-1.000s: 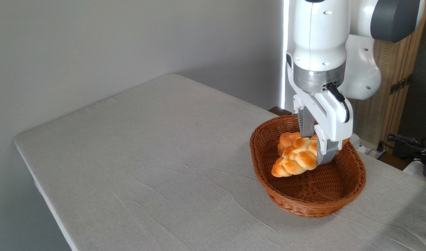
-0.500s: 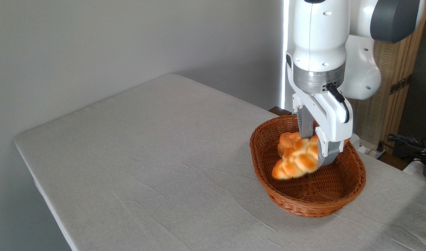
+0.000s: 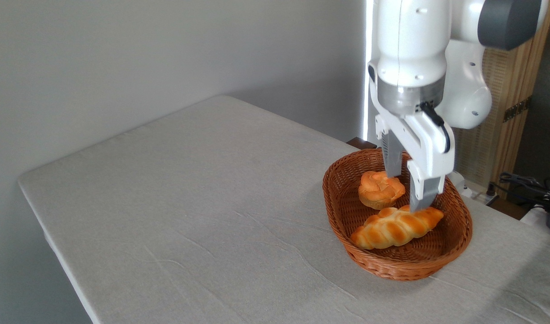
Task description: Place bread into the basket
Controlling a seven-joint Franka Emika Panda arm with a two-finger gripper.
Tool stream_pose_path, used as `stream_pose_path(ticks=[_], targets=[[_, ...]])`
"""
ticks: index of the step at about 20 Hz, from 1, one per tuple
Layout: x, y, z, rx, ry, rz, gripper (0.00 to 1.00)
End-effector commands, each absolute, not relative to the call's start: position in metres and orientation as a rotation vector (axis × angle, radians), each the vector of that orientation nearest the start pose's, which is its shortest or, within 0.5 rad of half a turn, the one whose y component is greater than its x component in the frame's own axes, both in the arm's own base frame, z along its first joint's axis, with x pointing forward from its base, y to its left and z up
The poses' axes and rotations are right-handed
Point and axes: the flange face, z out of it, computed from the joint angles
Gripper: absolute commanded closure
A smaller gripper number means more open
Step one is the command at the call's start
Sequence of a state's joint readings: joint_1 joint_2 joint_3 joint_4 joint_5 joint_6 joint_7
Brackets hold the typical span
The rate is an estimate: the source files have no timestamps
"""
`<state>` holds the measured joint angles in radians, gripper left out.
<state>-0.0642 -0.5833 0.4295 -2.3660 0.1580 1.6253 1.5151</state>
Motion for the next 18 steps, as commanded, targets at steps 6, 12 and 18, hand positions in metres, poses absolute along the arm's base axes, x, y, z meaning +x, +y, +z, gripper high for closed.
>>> stream_pose_path(ticks=[6, 12, 18], targets=[[0.436, 0.017, 0.603, -2.809, 1.663, 0.144, 0.00], [0.505, -0.062, 0.625, -2.937, 1.359, -0.059, 0.00], [0.530, -0.075, 0.624, -2.928, 1.334, -0.075, 0.00]])
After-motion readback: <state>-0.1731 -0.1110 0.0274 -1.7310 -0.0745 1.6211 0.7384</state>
